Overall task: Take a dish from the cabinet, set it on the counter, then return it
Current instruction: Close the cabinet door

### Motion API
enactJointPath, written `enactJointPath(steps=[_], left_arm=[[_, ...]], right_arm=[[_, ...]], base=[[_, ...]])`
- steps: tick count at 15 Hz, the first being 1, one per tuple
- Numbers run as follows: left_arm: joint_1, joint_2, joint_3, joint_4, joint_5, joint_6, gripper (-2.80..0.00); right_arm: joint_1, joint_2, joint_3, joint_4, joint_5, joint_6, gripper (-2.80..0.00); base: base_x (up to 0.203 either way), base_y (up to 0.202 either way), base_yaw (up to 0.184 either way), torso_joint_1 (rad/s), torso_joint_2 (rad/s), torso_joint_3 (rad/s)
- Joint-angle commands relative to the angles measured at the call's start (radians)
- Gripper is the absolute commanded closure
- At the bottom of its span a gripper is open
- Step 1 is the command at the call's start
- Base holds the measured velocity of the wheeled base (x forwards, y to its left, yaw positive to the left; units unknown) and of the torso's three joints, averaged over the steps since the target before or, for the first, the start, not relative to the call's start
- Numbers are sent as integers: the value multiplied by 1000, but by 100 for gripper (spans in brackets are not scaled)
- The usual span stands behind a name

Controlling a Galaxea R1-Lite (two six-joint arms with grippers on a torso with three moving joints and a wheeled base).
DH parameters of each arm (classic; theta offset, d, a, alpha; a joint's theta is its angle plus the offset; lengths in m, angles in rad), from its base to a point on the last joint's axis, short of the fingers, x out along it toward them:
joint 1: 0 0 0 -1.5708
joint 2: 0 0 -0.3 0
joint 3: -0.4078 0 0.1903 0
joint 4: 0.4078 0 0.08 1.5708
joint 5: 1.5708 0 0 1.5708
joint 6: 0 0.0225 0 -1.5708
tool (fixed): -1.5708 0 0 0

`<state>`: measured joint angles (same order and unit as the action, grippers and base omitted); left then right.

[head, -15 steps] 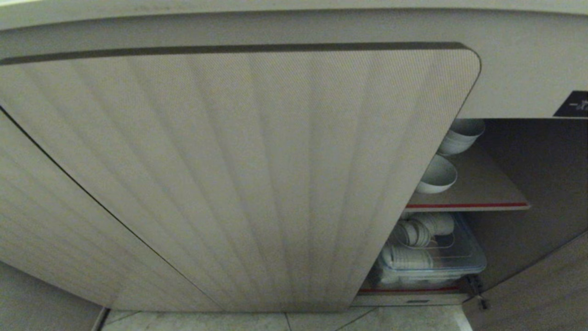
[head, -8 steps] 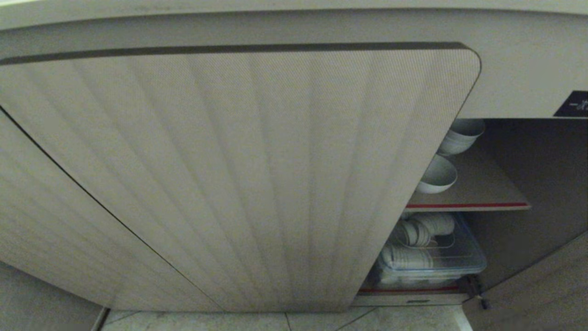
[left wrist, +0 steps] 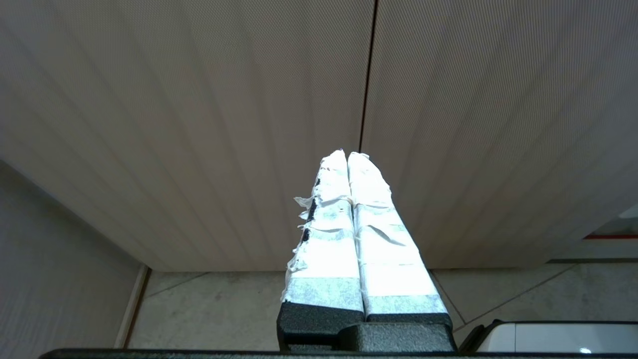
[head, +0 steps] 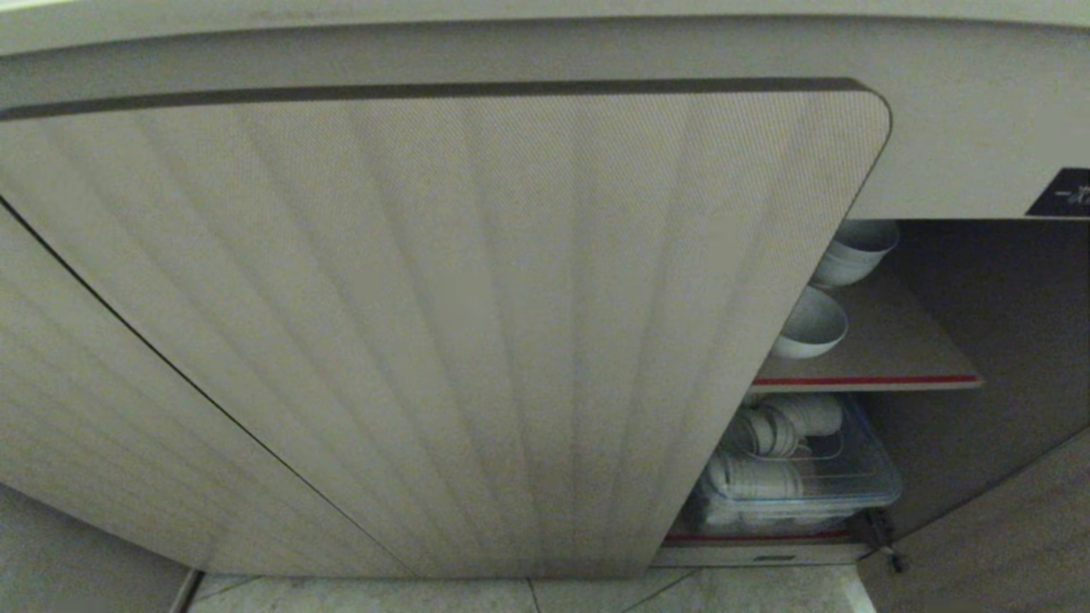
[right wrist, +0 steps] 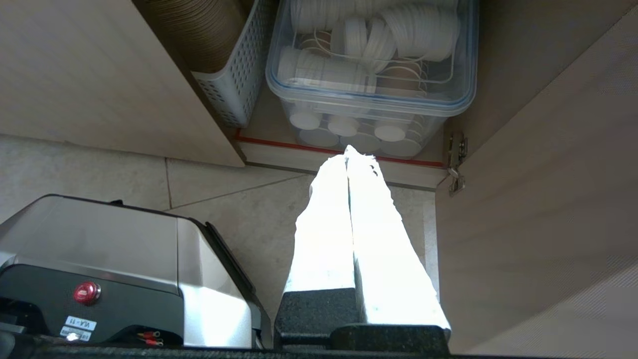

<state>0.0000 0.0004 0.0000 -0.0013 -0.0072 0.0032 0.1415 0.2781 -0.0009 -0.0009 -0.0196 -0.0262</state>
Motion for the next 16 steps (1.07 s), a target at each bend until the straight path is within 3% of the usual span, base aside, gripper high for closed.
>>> enactJointPath(steps=[1,6,16], left_arm=[[0,0,0,0,0,0,0],[0,0,0,0,0,0,0],[0,0,0,0,0,0,0]], right_arm=[[-19,4,-1,1,1,-4,0],[-120,-60,1,-2,16,-36,0],[-135,-278,1,-1,20,-56,0]], base=[[0,0,0,0,0,0],[0,0,0,0,0,0],[0,0,0,0,0,0]])
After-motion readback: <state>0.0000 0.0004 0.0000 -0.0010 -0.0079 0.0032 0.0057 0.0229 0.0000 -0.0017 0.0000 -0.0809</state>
